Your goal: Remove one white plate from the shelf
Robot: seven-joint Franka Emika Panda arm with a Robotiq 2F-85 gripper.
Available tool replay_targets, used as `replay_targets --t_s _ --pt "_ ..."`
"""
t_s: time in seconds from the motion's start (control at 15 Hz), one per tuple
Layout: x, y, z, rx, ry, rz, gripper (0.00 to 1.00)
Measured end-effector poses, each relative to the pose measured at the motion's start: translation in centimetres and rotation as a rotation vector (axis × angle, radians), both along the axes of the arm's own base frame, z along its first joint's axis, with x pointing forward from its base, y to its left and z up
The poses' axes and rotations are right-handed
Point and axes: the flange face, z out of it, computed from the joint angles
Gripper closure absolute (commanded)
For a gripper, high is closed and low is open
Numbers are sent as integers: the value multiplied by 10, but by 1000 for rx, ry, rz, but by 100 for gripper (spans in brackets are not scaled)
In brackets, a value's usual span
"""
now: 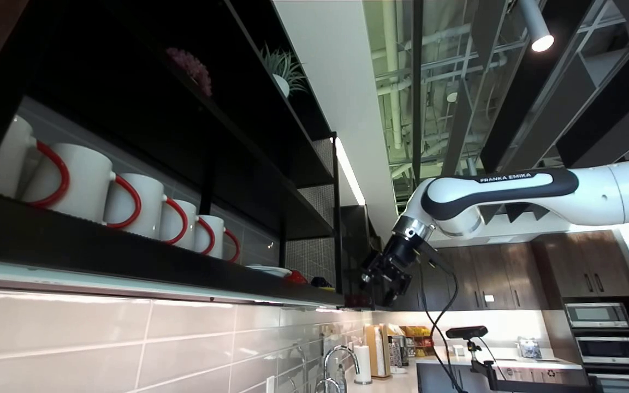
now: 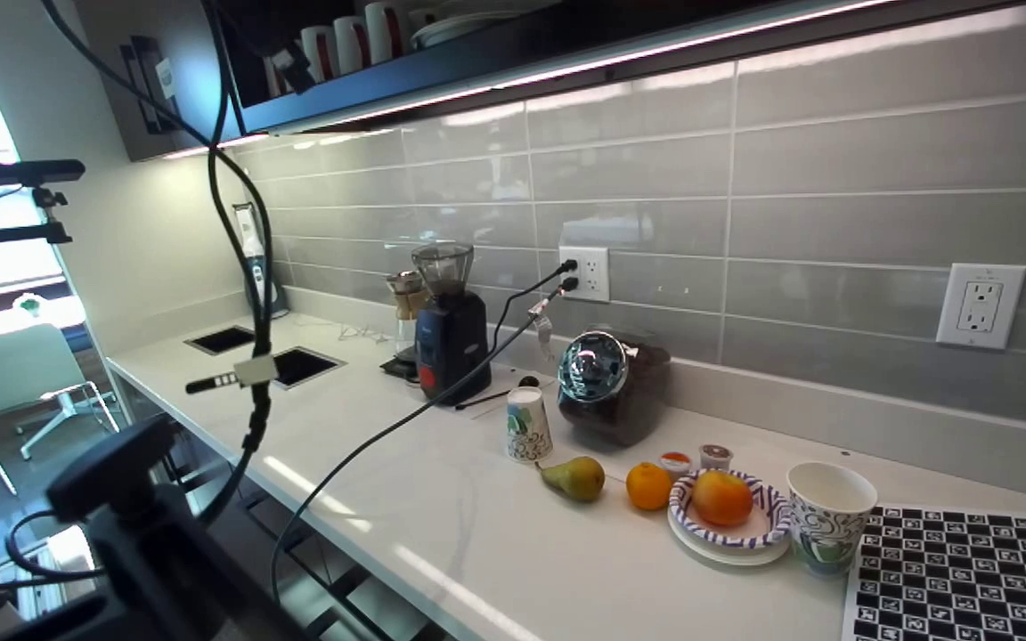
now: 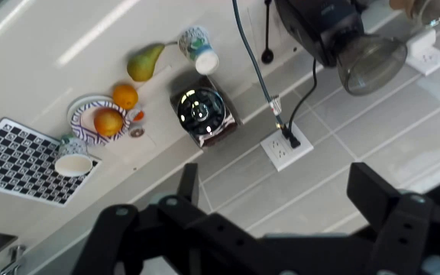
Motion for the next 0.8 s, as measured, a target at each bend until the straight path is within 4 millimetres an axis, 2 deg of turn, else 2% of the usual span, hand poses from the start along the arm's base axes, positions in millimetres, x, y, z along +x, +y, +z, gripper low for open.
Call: replay_targets --t_s 0.13,0.2,0.8 --pt "6 -5 31 -16 -58 -27 0" --pt "8 -6 37 -20 -65 -28 0" --pt "10 -5 32 -18 -55 -27 0"
